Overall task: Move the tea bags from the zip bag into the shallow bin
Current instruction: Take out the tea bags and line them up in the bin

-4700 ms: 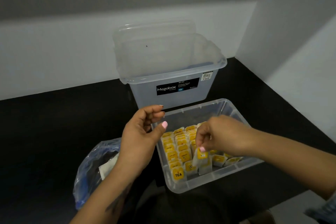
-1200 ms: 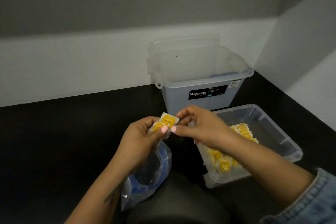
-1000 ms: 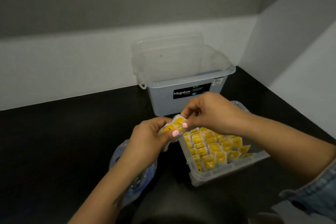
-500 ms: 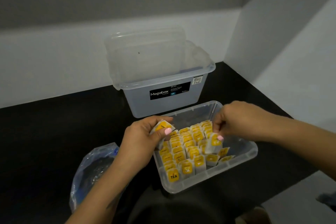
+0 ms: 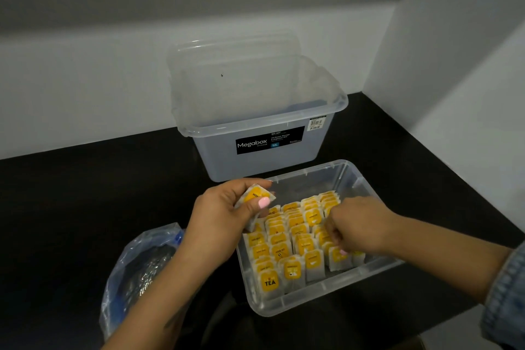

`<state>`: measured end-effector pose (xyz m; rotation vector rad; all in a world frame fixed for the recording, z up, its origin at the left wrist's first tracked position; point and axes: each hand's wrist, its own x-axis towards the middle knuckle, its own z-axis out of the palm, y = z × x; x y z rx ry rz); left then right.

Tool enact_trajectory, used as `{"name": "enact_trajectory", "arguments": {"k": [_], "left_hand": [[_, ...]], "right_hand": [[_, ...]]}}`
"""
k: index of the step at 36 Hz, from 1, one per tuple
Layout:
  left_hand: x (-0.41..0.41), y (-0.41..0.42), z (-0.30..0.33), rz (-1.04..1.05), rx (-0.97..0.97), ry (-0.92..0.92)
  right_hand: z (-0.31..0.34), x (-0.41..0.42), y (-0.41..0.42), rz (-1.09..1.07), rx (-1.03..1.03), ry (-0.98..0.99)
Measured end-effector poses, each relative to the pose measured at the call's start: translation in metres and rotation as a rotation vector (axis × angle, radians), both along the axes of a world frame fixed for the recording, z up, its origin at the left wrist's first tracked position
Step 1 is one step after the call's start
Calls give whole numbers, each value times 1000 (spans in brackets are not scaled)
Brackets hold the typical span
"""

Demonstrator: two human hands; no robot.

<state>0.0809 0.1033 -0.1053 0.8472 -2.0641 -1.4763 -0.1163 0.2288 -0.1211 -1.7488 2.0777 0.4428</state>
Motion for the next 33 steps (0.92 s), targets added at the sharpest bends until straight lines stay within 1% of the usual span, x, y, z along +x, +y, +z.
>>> {"name": "enact_trajectory", "arguments": {"k": [5, 13, 19, 24, 27, 30, 31, 33], "left_hand": [[-1, 0, -1, -1, 1, -7], [-2, 0, 1, -9, 19, -2], [-3, 1, 1, -33, 91, 1], [-6, 4, 3, -44, 216, -3], [-10, 5, 6, -67, 277, -4], [-14, 9, 7, -109, 225, -16], [-15, 11, 7, -112, 192, -18], [-19, 15, 6, -99, 135, -13]], "right_hand": [[-8, -4, -6, 23, -63, -13], [-15, -4, -10, 41, -78, 17], [-12, -5, -10, -18, -48, -32], [5, -7, -13, -155, -84, -185], [26, -7, -19, -307, -157, -404], [49, -1, -25, -393, -251, -680], [56, 1, -26, -401, -279, -733], [64, 8, -27, -397, -324, -779]]}}
